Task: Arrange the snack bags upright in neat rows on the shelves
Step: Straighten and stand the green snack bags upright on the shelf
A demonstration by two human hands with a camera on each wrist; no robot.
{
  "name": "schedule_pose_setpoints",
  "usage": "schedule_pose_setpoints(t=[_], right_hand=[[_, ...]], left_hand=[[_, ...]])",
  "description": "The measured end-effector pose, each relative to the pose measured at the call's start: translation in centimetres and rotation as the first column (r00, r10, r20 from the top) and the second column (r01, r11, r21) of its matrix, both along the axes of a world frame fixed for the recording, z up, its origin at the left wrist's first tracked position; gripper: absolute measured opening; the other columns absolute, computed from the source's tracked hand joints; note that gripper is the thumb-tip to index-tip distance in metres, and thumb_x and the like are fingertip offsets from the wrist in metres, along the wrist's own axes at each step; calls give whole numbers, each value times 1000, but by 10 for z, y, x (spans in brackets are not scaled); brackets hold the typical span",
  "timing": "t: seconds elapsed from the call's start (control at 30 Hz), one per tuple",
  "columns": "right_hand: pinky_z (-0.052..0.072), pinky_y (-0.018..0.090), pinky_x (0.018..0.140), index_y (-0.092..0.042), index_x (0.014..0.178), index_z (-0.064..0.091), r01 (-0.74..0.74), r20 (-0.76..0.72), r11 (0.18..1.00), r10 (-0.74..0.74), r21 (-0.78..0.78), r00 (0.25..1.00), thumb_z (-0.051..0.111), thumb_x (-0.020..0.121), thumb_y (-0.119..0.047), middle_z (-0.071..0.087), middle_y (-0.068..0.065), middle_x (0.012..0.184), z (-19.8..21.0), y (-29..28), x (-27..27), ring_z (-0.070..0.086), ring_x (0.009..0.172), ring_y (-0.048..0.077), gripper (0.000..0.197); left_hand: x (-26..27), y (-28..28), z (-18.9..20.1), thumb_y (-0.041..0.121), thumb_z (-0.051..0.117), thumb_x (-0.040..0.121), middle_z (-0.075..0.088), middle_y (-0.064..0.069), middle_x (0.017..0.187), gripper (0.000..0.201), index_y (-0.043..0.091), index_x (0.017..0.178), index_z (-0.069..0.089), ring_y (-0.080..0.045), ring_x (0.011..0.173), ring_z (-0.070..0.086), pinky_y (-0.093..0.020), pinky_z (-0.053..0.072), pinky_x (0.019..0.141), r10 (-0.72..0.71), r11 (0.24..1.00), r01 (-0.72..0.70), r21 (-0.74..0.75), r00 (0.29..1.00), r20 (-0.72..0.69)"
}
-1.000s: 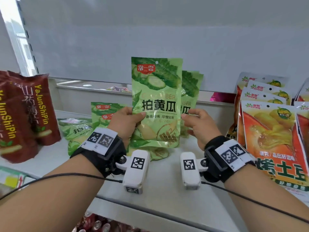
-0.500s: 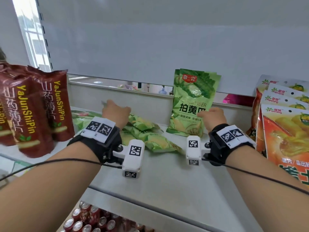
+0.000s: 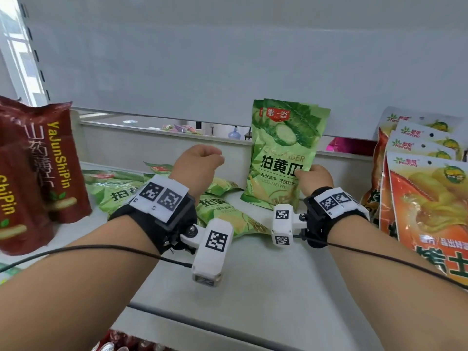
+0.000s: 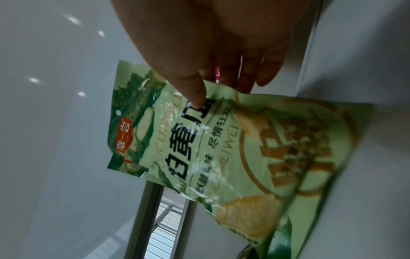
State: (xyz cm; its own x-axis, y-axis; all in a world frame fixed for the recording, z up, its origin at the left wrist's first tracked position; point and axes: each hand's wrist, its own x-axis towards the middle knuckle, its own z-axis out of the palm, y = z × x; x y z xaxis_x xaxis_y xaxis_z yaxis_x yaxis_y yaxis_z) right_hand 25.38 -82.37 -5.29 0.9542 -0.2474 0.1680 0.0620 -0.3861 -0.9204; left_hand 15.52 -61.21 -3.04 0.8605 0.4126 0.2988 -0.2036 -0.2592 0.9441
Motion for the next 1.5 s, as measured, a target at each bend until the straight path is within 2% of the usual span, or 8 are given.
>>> schedule_pose_setpoints(t=[0.13,0.37,0.5,0.6,0.7,1.03,1.33,1.5], right_hand=[[41,18,56,-23,92,59,-39,108,996,30,84,994,50,94,-18,61,-10,83,-3,-5,-8,57,69,7,11],[48,14,52,-27,81,64,-180,234,943,115,280,965,51,94,-13,68,-17,76,0,-13,-26,65,63,-2,23],[54,31,72,-26,81,65,-268,255,920,197,286,947,52,94,-10,71,-11,83,1,-17,-38,67,80,10,24],[55,36,78,-23,87,66,-329,255,894,257,304,932,52,94,-9,72,-2,93,3,-17,-48,67,88,19,20],[53,38,84,-22,89,65,-349,285,865,254,360,924,58,90,-12,71,0,95,8,-20,-57,65,90,19,13],[48,49,95,-23,86,65,-364,397,811,179,459,900,59,91,-16,70,3,100,37,-27,-62,65,99,26,11],[57,31,71,-15,88,63,-394,276,776,290,493,916,56,90,-2,70,2,87,-1,-23,-59,66,78,18,15],[57,26,63,-16,88,64,-357,308,764,217,537,926,54,91,-3,70,-2,84,-4,-34,-56,67,71,10,17]], left_hand=[[10,-15,-4,17,60,89,58,6,81,9,25,84,62,-7,72,50,-27,43,67,-84,996,83,-9,996,-28],[23,-40,-1,26,58,92,57,3,106,40,16,130,53,-14,96,54,-36,46,95,-162,986,160,-55,986,-28],[28,-52,7,36,57,92,64,7,97,42,22,132,51,-8,79,60,-21,52,66,-210,971,212,-111,977,29],[31,-58,11,34,57,93,74,1,90,14,27,95,68,-16,75,69,-30,57,62,-243,929,267,-256,962,124],[35,-59,12,26,60,91,70,2,70,23,23,69,63,-15,62,65,-28,53,56,-198,918,251,-308,961,192],[41,-70,19,-2,57,88,71,2,78,30,27,92,64,-14,68,69,-31,56,63,-233,873,336,-353,924,303],[43,-73,16,3,59,89,72,-5,88,20,20,98,65,-12,65,68,-23,52,54,-222,849,324,-417,935,275],[43,-75,-12,9,62,88,69,-4,84,17,10,105,65,-9,57,61,-23,51,57,-369,902,372,-218,928,59]])
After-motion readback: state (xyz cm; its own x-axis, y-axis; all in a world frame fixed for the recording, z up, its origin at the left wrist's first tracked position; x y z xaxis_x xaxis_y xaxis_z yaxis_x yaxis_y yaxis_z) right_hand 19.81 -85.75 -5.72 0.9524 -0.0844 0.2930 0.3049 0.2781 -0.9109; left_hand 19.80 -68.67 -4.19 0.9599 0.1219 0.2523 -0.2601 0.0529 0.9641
